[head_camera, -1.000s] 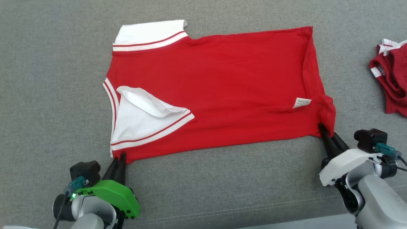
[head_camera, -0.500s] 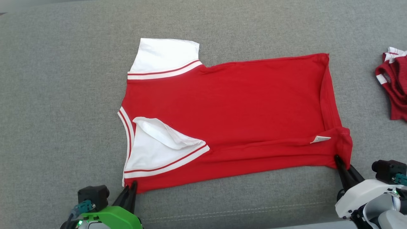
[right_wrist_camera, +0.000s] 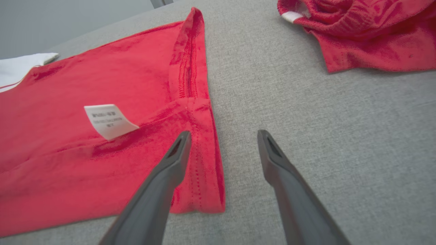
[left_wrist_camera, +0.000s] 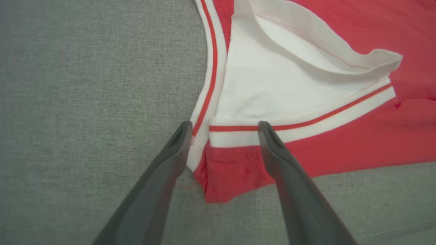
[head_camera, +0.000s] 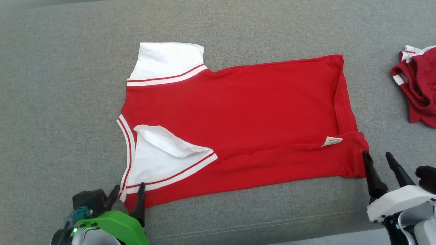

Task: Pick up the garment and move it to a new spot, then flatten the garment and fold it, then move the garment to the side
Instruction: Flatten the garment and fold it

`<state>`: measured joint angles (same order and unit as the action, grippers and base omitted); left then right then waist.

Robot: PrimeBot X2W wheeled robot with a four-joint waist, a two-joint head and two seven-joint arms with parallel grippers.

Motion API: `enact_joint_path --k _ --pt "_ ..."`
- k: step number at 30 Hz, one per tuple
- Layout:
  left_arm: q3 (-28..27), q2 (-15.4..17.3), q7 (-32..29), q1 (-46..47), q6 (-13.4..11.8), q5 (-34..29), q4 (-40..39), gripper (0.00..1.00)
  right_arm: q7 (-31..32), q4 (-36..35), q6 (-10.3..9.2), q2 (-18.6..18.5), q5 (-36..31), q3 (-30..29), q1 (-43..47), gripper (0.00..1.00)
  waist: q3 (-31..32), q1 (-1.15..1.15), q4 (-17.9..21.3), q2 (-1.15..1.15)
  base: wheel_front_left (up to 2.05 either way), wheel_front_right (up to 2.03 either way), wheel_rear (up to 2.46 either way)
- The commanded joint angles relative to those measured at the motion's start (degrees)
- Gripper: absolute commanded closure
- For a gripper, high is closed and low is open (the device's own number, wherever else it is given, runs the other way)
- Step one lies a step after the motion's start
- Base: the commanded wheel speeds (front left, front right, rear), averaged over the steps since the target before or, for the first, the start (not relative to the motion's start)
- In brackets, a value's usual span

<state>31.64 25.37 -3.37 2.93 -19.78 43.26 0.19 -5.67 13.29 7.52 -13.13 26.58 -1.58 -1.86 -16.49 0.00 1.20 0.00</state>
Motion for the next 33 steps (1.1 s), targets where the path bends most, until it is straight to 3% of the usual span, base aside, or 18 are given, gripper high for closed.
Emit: enact_joint_path --k 1,7,14,21,26,33 --pt "-0.76 0.79 0.79 0.55 -0.75 -0.69 -0.48 0.00 -0.74 -0.44 -0.06 0.29 -0.64 -1.03 -1.01 0.00 0.01 0.00 0.09 0.00 0.00 0.00 0.00" --pt "-3.82 2.44 4.24 3.62 -3.01 -3.21 -3.23 0.00 -1.36 -1.91 -0.07 1.27 -2.87 -4.29 -4.43 0.00 -0.24 0.00 0.10 0.00 0.00 0.00 0.00" --pt "-5.13 3.26 5.41 15.31 -0.77 -6.39 -5.07 0.00 0.04 -1.90 -0.07 -0.65 -3.63 -3.83 -13.06 0.00 -2.81 0.00 -0.19 0.00 0.00 0.00 0.00" --pt "-3.50 2.90 0.10 33.84 6.77 -6.33 -0.24 0.00 1.94 2.26 -0.07 -4.33 -2.21 0.44 -25.61 0.00 -7.37 0.00 0.18 0.00 0.00 0.00 0.00" --pt "-1.16 0.87 -6.48 44.58 13.72 -3.54 10.02 0.00 3.78 6.99 -0.06 -6.23 -0.70 4.93 -33.01 0.00 -10.68 0.00 1.06 0.00 0.00 0.00 0.00" --pt "0.08 -2.29 -11.06 53.24 20.55 0.20 25.42 0.00 5.46 13.94 -0.07 -8.36 1.96 11.63 -40.10 0.00 -13.81 0.00 1.83 0.00 0.00 0.00 0.00"
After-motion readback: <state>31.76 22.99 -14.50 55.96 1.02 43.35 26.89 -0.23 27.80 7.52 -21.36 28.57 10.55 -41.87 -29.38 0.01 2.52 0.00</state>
